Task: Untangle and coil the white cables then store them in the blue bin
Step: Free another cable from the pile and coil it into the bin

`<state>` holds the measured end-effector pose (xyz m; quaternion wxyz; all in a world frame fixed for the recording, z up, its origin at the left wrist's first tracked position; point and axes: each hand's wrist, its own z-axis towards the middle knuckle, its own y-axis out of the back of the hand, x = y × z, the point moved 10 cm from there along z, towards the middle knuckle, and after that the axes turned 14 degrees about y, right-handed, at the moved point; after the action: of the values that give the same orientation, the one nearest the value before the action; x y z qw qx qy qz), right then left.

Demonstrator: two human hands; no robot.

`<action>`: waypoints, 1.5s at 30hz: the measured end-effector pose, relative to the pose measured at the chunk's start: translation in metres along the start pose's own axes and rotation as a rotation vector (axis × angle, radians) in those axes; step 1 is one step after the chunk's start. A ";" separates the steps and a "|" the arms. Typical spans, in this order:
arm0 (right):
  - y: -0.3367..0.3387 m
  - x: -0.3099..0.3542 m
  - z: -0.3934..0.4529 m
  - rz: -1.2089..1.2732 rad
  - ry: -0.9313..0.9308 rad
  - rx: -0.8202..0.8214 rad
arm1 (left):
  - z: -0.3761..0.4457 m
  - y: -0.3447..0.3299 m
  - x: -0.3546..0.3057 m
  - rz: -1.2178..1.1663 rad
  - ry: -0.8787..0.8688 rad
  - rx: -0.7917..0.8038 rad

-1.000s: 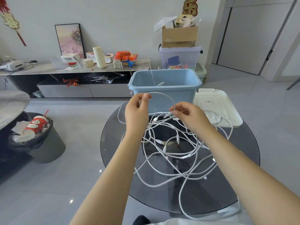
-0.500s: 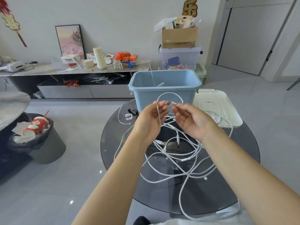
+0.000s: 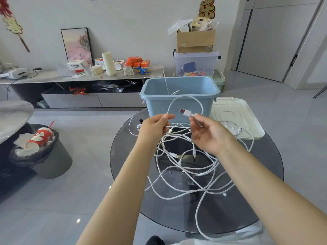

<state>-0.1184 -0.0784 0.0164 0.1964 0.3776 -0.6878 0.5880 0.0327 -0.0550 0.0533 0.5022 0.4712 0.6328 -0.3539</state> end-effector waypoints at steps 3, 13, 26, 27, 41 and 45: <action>-0.001 -0.018 -0.004 -0.129 -0.071 -0.012 | -0.003 -0.020 0.010 -0.149 0.046 0.078; -0.005 -0.012 -0.004 -0.474 0.097 0.028 | -0.003 -0.035 0.014 -0.364 0.056 0.235; -0.036 -0.026 -0.011 -0.902 0.345 0.506 | -0.001 -0.010 0.008 -0.526 0.125 0.120; -0.038 -0.024 -0.010 -0.886 0.397 0.492 | -0.002 -0.012 0.010 -0.526 0.137 0.132; -0.024 -0.020 0.009 -0.948 0.307 0.680 | -0.003 -0.003 0.012 -0.881 0.188 0.189; -0.005 -0.023 0.018 -1.346 0.265 0.718 | -0.002 0.004 0.016 -0.896 0.205 0.156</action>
<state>-0.0966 -0.0892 -0.0008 0.4577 0.6815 -0.0483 0.5690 0.0346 -0.0479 0.0385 0.1977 0.2203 0.7920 -0.5340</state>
